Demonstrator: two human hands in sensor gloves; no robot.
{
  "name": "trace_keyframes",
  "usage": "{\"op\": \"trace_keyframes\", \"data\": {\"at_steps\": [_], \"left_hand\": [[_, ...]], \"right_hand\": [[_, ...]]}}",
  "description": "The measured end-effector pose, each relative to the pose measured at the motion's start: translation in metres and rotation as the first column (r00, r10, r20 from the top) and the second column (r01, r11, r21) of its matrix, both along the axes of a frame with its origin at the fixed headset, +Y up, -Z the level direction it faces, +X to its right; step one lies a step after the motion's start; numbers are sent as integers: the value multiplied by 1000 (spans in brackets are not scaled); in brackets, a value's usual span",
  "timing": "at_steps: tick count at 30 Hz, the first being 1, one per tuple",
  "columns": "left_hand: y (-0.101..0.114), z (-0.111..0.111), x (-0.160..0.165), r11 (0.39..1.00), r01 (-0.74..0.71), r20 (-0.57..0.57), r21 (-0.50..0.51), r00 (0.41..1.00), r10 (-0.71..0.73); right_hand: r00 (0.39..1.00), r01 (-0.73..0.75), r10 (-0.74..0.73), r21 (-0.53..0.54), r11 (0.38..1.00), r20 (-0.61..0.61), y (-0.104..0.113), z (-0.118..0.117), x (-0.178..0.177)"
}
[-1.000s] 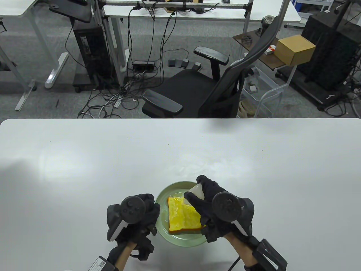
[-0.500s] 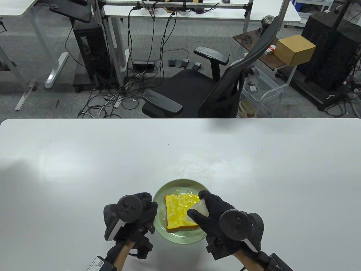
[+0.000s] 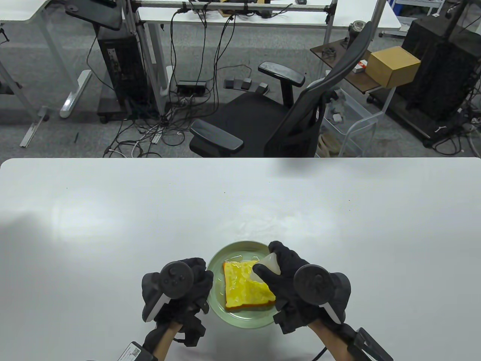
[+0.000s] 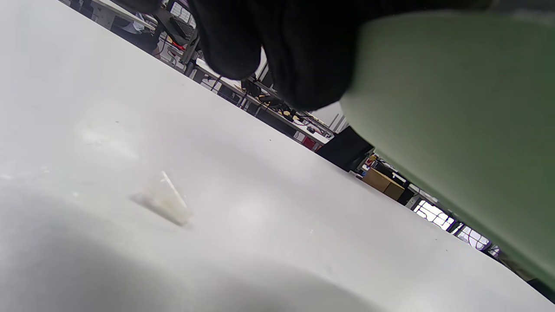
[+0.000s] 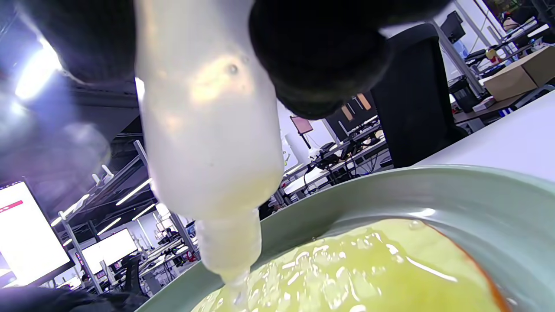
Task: Squeeze honey bottle to draw zigzag on toast
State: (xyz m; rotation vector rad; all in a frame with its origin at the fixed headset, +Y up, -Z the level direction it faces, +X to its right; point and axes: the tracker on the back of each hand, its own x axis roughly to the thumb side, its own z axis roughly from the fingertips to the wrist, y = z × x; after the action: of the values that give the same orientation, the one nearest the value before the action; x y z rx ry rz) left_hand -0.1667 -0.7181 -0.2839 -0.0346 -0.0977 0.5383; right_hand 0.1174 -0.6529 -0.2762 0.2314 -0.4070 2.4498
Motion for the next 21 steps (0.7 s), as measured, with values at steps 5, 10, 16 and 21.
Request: {"op": "trace_keyframes", "data": {"at_steps": [5,10,16,21], "left_hand": [[2,2,4,1000,8,15,9,1000,-8],[1,2,6,1000,12,19,6,1000,-12],[1,2,6,1000,12,16,8,1000,-12],[1,2,4,1000,7,2,7,1000,-7]], "right_hand": [[999,8,-7,-11,1000,39,0,-14,0],[998,16,-14,-19,1000,66,1,-25,0],[997,13,-12,-13,1000,81,2,-29,0],[999,-17,16,10,1000,51,2,-20,-3]]}}
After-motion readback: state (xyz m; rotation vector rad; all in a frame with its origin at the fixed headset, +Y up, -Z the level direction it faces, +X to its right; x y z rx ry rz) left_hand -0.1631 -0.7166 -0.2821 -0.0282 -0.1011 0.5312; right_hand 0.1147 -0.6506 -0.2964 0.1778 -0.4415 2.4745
